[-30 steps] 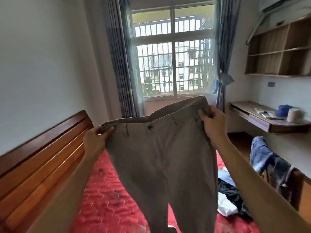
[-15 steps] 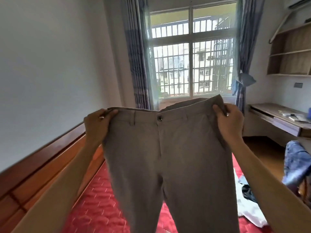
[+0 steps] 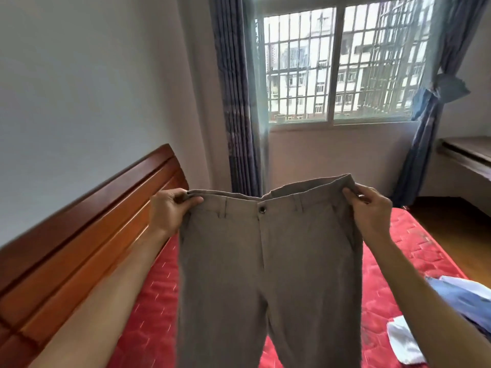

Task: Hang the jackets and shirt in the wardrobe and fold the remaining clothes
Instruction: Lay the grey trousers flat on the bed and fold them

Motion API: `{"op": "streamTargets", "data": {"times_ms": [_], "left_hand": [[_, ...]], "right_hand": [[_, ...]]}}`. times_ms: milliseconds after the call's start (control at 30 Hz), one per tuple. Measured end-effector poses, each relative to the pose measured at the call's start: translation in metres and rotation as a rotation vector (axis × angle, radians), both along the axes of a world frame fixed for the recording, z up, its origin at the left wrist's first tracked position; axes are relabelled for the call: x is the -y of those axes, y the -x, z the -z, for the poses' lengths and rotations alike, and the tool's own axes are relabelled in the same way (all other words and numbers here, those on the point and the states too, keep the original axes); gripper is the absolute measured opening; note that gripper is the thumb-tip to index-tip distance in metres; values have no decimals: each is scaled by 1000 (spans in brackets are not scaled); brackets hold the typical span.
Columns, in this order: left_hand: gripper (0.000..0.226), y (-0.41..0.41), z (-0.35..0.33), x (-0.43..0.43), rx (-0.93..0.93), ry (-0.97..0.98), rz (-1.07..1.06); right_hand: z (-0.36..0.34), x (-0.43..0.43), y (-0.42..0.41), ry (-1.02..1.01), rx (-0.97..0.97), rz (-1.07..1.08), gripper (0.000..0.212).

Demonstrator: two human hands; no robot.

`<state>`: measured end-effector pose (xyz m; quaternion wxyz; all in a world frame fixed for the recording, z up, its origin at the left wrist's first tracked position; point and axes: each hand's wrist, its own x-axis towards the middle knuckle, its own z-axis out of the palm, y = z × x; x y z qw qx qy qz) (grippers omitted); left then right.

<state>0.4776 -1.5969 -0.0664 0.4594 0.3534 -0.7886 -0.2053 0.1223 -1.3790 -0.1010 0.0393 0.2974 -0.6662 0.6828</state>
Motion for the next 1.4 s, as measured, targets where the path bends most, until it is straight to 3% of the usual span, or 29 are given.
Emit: {"op": "streamTargets", "data": {"times_ms": [100, 200, 433, 567, 800, 900, 1000, 1167, 1267, 1400], "left_hand": [[24, 32, 22, 55, 10, -56, -51], [10, 73, 34, 111, 80, -54, -105], [37, 162, 85, 237, 193, -143, -258], [37, 212, 131, 305, 237, -189, -319], [22, 287, 301, 426, 301, -368, -275], [41, 310, 387, 464, 249, -438, -233], [61, 308, 499, 464, 341, -524, -165], [54, 270, 679, 379, 596, -642, -4], [50, 240, 745, 326, 757, -580, 38], [57, 203, 784, 256, 895, -418, 28]], "right_hand": [[28, 56, 31, -4, 71, -38, 24], [41, 111, 66, -37, 86, -41, 24], [92, 236, 143, -168, 246, -39, 27], [145, 307, 180, -265, 341, -22, 26], [319, 421, 248, -312, 487, 51, 22], [392, 459, 261, -403, 439, 7, 42], [479, 462, 234, -626, 357, -170, 56], [633, 403, 159, -1004, 116, -367, 52], [700, 364, 125, -1209, -3, -447, 55], [750, 315, 90, -1269, -166, -362, 58]]}}
